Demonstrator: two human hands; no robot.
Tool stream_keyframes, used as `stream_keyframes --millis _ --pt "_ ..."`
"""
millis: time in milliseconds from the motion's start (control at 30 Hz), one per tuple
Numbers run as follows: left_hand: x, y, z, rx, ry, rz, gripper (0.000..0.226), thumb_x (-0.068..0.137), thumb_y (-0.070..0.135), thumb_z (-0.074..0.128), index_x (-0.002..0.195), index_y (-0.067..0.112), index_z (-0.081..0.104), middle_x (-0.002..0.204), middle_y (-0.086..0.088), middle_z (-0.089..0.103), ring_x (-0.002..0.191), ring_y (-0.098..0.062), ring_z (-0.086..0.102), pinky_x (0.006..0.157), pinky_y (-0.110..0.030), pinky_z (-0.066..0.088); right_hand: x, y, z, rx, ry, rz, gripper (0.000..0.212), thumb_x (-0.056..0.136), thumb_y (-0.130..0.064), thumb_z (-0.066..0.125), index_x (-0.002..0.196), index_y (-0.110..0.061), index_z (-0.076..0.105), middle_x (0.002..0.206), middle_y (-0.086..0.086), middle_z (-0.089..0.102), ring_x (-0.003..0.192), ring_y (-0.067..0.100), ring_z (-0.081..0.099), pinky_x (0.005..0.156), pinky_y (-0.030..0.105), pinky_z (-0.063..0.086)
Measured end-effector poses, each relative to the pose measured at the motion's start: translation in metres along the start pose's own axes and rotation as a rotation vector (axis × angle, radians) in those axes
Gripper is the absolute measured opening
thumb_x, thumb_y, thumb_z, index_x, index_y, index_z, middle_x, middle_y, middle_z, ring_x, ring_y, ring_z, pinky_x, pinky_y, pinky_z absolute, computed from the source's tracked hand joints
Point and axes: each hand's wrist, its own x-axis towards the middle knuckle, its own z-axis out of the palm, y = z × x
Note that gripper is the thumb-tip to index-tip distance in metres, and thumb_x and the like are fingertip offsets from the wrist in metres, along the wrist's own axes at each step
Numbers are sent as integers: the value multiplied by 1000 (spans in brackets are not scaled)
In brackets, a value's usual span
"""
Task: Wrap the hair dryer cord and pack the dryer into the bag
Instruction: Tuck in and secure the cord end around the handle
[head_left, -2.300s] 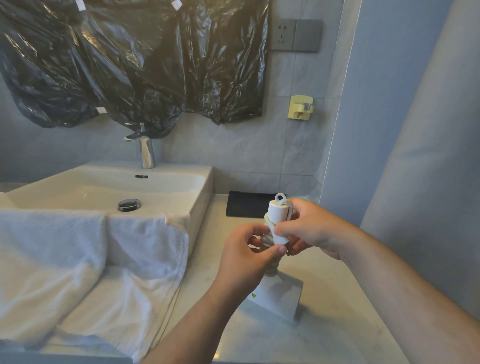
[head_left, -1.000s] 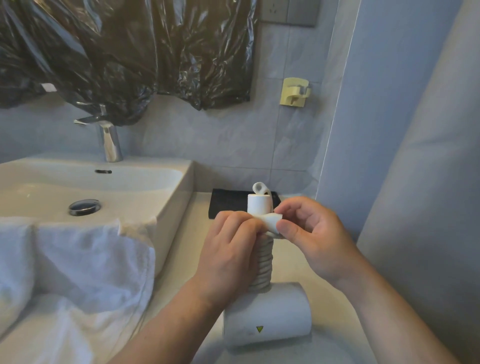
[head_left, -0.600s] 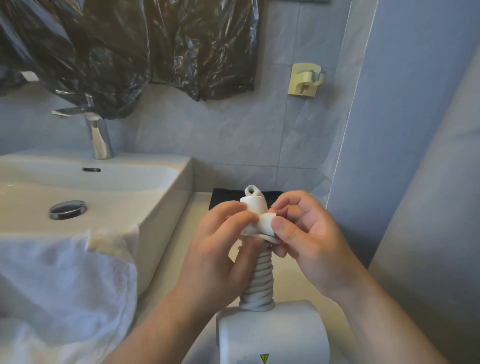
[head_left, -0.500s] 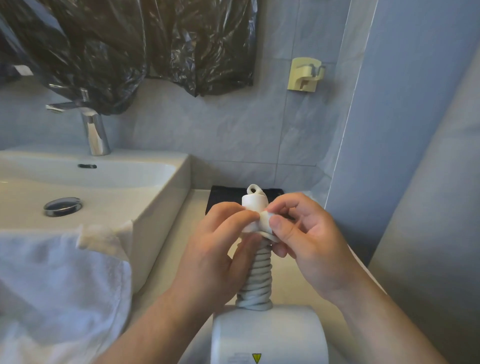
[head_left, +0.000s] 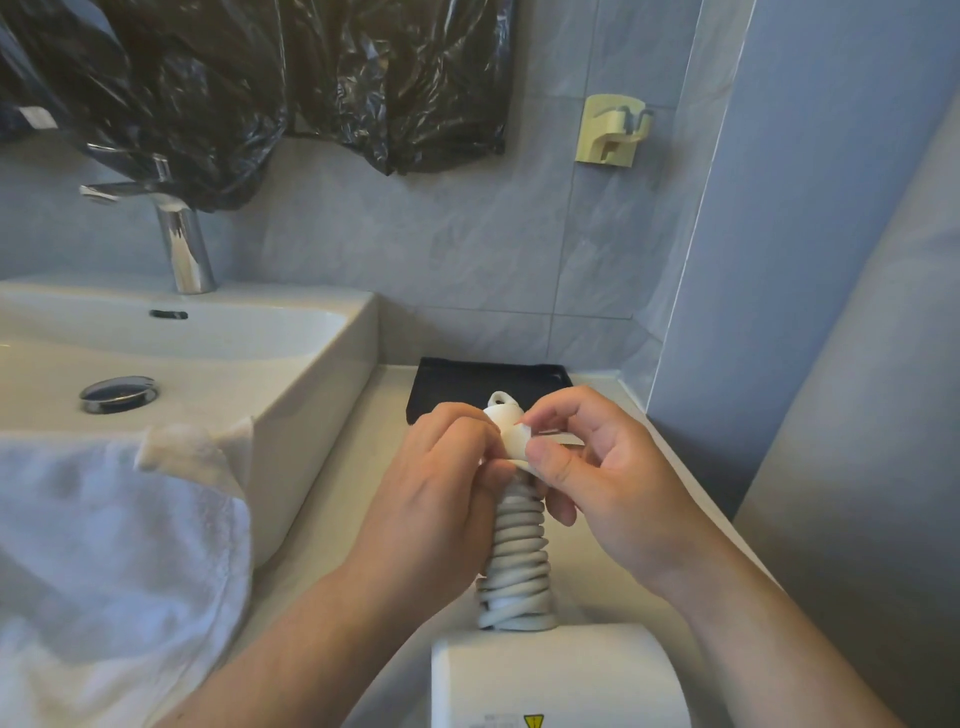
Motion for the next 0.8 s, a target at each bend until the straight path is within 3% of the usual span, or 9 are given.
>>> stream_keyframes --millis 133,267,433,500,600,667,800 --pt "-4 -7 2 -65 -50 -57 4 89 25 47 86 23 48 89 6 54 80 -19 54 68 -34 46 -1 8 -3 -40 -72 59 37 74 -10 63 98 -37 63 104 -9 65 77 13 64 61 20 48" --pt "-3 -2 2 -216 -99 -209 23 88 21 55 95 43 53 88 14 56 83 -9 56 71 -14 44 0 15 -3 -114 -21 26 40 75 -10 64 100 -41 64 104 -12 66 81 12 65 66 23 48" --pt "-1 -9 1 -499 -116 -379 29 84 33 53 110 38 66 83 9 57 78 -16 57 72 -33 50 2 20 1 -131 117 -99 44 77 -5 70 104 -39 66 105 -16 64 78 16 66 64 32 56" --pt "-1 -10 0 -514 -140 -400 32 84 23 56 114 31 65 85 2 57 79 -20 57 74 -43 52 3 23 1 -261 172 -200 39 80 -6 71 101 -39 70 107 -20 62 82 17 65 65 33 58" --pt "-3 -7 -1 -456 -206 -409 45 80 17 57 123 31 61 92 2 57 83 -19 58 76 -40 55 2 29 0 -549 230 -361 31 85 -6 69 109 -24 73 113 -21 62 96 7 62 77 23 57" --pt "-4 -5 1 -396 -187 -381 44 82 21 57 120 42 57 90 6 57 79 -14 59 72 -30 53 1 32 -2 -696 260 -459 26 87 -7 65 111 -15 73 117 -7 64 104 2 58 89 13 49" --pt "-5 -5 6 -371 -138 -377 46 84 23 57 112 59 53 85 11 56 79 -13 59 74 -32 54 1 33 0 -799 293 -513 25 88 -10 60 109 -8 73 120 3 66 107 7 58 96 7 41"
